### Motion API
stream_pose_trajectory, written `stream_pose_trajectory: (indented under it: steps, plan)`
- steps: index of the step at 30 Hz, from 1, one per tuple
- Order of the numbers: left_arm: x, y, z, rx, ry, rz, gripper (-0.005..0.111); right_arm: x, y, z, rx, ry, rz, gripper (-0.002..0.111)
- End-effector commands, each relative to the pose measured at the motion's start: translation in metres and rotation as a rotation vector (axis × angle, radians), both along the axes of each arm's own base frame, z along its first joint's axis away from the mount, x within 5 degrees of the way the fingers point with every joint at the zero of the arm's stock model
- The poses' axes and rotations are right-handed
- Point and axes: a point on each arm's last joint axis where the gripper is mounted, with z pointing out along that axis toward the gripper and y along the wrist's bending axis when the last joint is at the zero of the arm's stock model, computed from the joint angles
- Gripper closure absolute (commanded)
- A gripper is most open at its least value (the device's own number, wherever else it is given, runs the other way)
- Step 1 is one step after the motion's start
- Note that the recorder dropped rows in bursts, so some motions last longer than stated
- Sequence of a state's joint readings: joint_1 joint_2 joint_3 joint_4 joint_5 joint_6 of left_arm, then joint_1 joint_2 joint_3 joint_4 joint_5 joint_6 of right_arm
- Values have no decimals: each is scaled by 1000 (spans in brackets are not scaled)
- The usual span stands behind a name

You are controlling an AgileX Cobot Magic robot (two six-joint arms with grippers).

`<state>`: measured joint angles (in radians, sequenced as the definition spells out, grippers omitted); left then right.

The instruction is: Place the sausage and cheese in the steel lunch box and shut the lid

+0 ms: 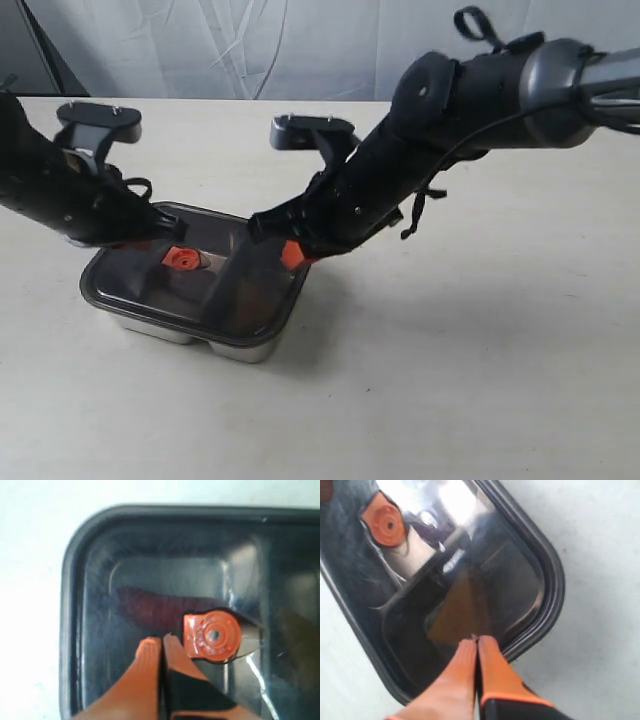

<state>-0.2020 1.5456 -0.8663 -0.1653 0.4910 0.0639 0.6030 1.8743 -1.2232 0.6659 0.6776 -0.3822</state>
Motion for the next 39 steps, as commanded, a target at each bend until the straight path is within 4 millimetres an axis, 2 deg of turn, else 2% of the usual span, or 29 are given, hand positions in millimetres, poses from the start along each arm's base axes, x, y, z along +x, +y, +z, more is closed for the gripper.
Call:
stream_pose_trajectory:
  steps: [1,7,12,14,18,22,27,37,39]
  plan:
    - [-17,4,58,-50,-243,15,107,-6,-22,60,7,-193,-7,109]
    - [-61,14,118,-147,-471,70,107,-29,-52,124,-23,-360,-70,109]
    - [-105,23,137,-210,-625,98,107,-53,-76,154,9,-496,-152,109]
    - [-122,27,140,-222,-670,98,107,-67,-86,153,38,-528,-177,109]
    - [-150,32,136,-215,-661,82,107,-93,-105,138,54,-556,-195,109]
    - [-168,34,130,-197,-586,63,107,-112,-119,116,70,-582,-218,109]
    - [-172,38,131,-135,-603,49,107,-125,-126,107,44,-540,-205,109]
    - [-172,38,131,-135,-603,49,107,-125,-126,107,44,-533,-205,109]
    - [-172,38,131,-135,-603,49,107,-124,-127,107,10,-575,-176,109]
